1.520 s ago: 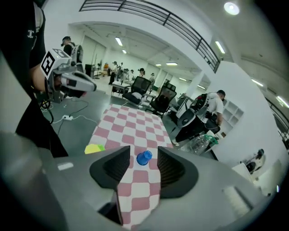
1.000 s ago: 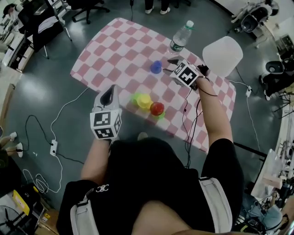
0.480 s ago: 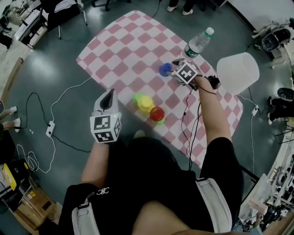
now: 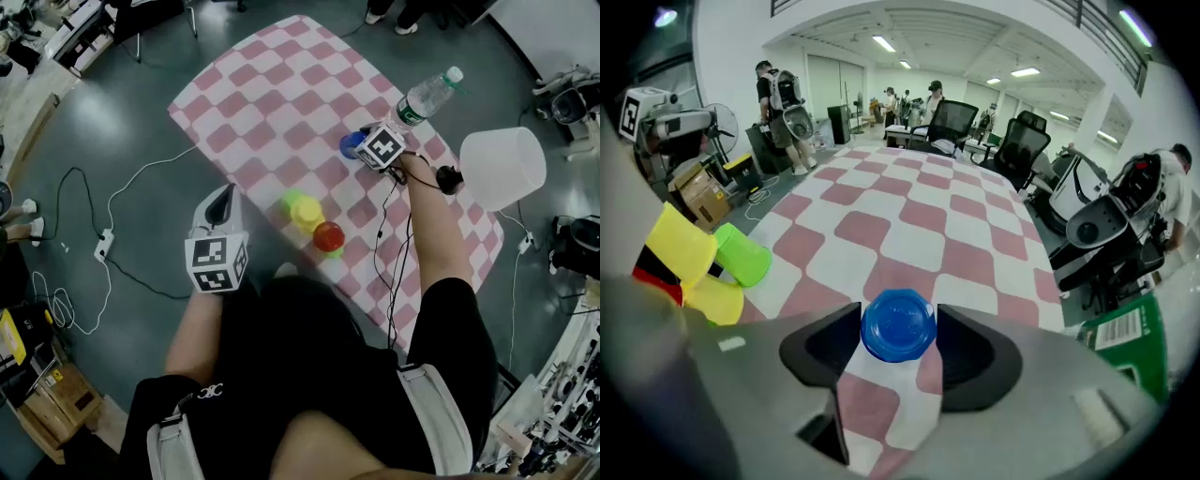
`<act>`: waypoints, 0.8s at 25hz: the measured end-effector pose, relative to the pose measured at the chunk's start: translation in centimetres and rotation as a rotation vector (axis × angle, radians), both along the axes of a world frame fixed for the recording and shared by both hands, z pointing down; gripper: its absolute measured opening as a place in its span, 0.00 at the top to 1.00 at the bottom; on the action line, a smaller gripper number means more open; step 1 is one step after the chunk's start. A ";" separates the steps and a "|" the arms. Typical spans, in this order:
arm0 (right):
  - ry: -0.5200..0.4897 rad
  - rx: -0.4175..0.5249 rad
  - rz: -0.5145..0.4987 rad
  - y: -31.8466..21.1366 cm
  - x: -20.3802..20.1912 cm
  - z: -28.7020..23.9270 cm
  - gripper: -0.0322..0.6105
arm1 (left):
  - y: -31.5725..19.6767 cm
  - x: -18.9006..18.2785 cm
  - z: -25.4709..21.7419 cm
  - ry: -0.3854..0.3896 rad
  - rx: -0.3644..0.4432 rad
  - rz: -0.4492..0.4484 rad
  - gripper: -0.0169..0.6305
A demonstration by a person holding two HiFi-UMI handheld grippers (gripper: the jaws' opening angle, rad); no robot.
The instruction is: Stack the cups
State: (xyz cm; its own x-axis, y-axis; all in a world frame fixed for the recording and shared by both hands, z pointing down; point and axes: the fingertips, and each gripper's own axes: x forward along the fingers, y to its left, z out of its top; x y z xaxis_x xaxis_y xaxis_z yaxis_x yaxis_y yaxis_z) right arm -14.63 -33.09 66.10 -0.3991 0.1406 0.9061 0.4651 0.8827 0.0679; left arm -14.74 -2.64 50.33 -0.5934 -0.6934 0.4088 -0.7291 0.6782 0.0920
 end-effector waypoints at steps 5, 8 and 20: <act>0.019 -0.012 0.035 -0.2 -0.2 1.4 0.58 | 0.5 -0.1 0.0 -0.004 -0.006 0.000 0.98; 0.021 -0.033 0.059 -0.4 -0.3 1.8 0.57 | 0.8 -0.1 -0.2 -0.011 -0.012 0.000 0.98; -0.010 -0.046 0.073 0.7 -0.3 -1.3 0.57 | 0.3 -0.8 -2.1 -0.048 0.021 0.045 0.98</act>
